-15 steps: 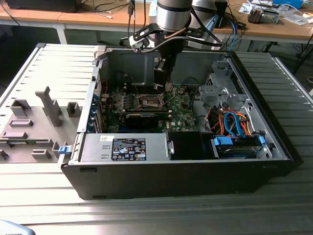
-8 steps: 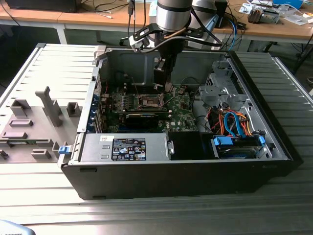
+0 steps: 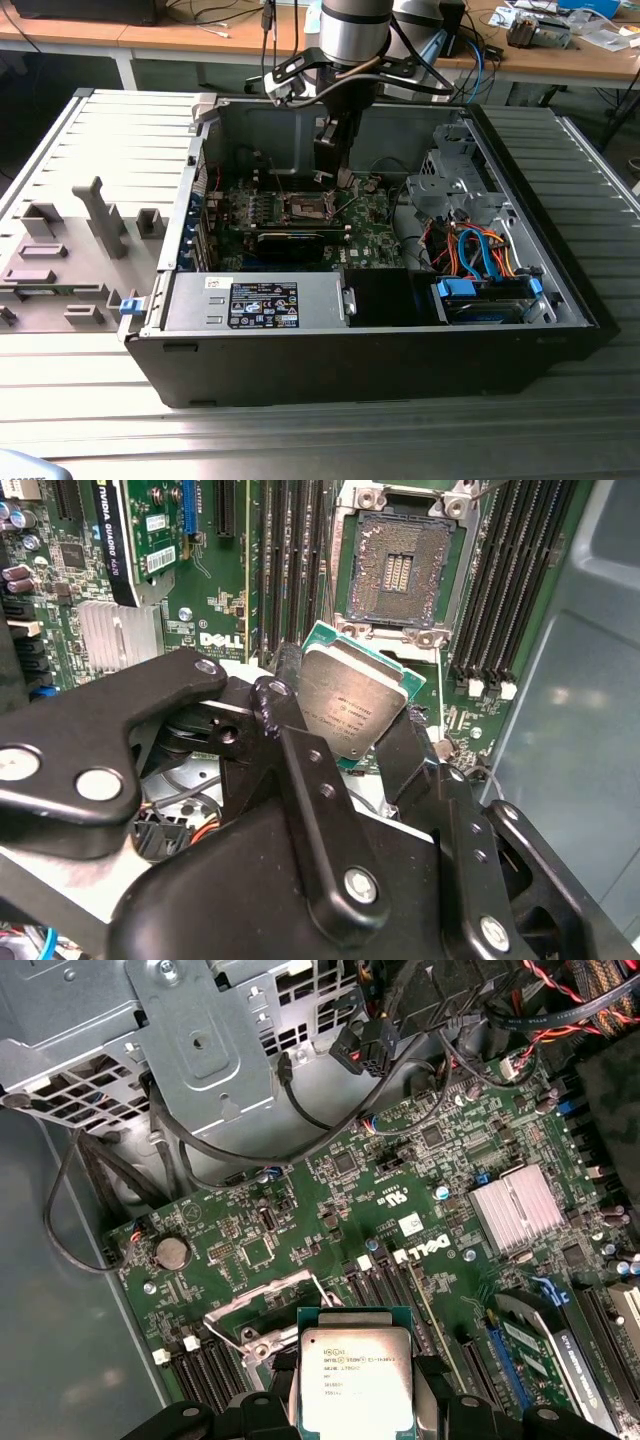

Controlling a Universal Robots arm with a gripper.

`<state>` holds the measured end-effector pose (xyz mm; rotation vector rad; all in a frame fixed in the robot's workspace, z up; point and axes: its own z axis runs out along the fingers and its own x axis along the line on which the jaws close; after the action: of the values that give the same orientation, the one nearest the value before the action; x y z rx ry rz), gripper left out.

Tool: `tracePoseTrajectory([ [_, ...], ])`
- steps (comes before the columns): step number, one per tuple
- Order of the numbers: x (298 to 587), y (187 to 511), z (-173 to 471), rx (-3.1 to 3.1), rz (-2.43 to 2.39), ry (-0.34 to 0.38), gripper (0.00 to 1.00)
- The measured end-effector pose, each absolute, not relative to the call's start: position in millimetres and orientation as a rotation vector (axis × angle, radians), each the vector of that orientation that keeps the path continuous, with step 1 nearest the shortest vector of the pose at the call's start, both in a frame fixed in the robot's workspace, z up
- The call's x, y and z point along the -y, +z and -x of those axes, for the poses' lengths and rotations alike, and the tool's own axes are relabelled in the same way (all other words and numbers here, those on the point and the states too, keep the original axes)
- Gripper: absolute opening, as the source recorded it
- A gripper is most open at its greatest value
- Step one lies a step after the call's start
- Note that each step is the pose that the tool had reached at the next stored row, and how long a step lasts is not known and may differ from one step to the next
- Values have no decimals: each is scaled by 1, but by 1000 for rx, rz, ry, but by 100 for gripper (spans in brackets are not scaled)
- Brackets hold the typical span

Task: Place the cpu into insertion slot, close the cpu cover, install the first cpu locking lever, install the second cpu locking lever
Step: 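Place the cpu into insertion slot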

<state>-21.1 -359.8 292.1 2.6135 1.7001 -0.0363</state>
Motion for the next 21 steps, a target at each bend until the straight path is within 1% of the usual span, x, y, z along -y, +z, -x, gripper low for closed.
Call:
tracePoseTrajectory([
  [21,360,292,21,-1671,-2633,-37,54],
])
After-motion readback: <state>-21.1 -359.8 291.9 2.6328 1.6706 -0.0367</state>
